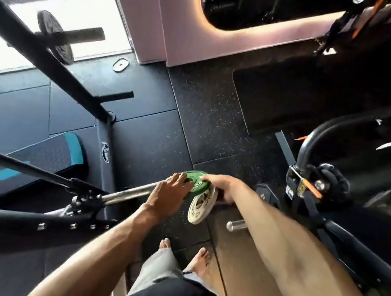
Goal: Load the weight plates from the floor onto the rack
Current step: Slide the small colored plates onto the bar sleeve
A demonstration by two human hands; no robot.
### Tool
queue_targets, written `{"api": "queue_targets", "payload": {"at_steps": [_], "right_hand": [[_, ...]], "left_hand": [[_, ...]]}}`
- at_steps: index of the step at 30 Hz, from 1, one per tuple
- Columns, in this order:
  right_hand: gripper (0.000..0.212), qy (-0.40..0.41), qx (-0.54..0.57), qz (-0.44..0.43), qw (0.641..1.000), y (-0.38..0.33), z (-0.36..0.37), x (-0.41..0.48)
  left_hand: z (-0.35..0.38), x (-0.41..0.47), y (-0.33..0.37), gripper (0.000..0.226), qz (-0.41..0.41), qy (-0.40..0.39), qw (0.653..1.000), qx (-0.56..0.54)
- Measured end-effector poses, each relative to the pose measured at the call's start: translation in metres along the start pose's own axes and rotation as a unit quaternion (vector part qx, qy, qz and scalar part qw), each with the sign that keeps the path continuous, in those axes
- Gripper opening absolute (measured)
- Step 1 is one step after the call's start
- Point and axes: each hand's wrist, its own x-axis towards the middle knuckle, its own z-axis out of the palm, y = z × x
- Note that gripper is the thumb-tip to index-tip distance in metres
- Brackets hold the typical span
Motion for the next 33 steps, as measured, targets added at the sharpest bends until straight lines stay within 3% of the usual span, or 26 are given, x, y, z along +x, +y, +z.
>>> {"api": "queue_targets", "payload": {"at_steps": [7, 11, 16, 20, 23, 25, 29, 33], "right_hand": [[0.015, 0.042, 0.011, -0.122, 0.992, -0.075, -0.027, 0.007], [0.022, 0.077, -0.041, -0.161, 0.983, -0.128, -0.042, 0.021], [0.058, 0.136, -0.173, -0.211, 0.952, -0.2, -0.057, 0.035], [0.037, 0.127, -0.33, -0.264, 0.898, -0.251, -0.066, 0.045], [0.027, 0.088, -0.377, -0.305, 0.87, -0.287, -0.067, 0.046], [0.036, 0.053, -0.411, -0.323, 0.851, -0.31, -0.064, 0.046], [0.052, 0.03, -0.45, -0.316, 0.835, -0.364, -0.063, 0.064], [0.061, -0.01, -0.522, -0.325, 0.788, -0.43, -0.075, 0.13]], "left_hand": [[0.004, 0.074, -0.032, 0.062, -0.043, -0.052, 0.997, -0.046], [-0.004, 0.125, -0.087, 0.087, 0.007, -0.102, 0.992, -0.071], [-0.034, 0.191, -0.154, 0.094, -0.011, -0.146, 0.984, -0.099], [-0.058, 0.237, -0.199, 0.085, -0.068, -0.117, 0.986, -0.099], [-0.07, 0.267, -0.224, 0.085, -0.083, -0.102, 0.987, -0.091], [-0.076, 0.285, -0.24, 0.076, -0.08, -0.095, 0.987, -0.103], [-0.087, 0.311, -0.278, 0.037, -0.088, -0.127, 0.979, -0.132], [-0.095, 0.33, -0.318, 0.025, -0.148, -0.145, 0.965, -0.163]]}}
